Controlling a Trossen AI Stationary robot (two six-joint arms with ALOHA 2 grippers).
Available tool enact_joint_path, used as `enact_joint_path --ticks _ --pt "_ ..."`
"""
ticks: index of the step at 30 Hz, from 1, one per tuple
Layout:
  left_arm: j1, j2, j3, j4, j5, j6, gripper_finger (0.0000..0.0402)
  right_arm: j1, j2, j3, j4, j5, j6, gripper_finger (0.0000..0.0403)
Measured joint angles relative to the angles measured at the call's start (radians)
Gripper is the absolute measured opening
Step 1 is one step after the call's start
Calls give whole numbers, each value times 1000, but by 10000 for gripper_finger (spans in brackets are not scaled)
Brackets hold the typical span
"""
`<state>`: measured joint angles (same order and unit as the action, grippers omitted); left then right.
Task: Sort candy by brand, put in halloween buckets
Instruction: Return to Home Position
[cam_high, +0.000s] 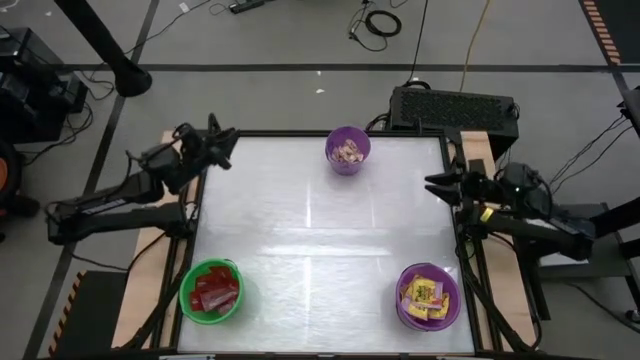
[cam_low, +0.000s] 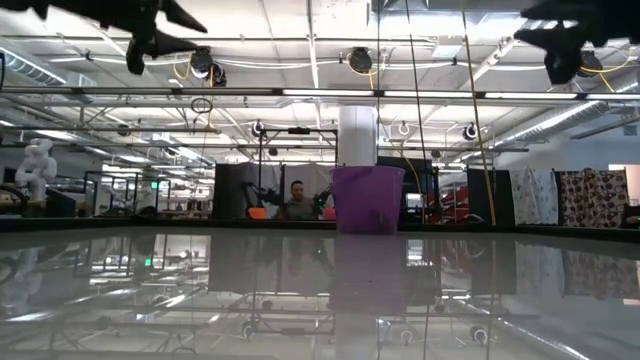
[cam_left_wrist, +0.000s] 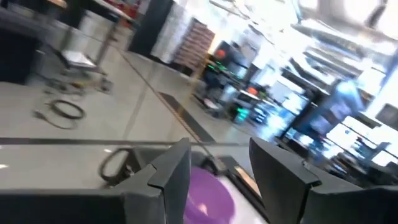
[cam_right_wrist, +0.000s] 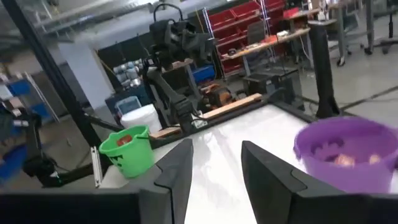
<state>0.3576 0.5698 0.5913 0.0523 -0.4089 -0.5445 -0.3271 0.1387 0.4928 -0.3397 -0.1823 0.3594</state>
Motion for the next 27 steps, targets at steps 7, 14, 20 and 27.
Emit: enact_joint_path --ticks 7,14,20,27 --pt "-29 -115 -162 23 87 -26 170 0 -137 -117 16 87 55 130" --pt "-57 -201 -306 41 122 -58 170 -1 -137 -151 -10 98 81 130" --pt "-88 -341 -387 54 148 -79 170 -1 -137 -230 111 58 154 130" --pt "-103 -544 -474 39 147 -72 170 -1 -137 -343 284 31 205 130"
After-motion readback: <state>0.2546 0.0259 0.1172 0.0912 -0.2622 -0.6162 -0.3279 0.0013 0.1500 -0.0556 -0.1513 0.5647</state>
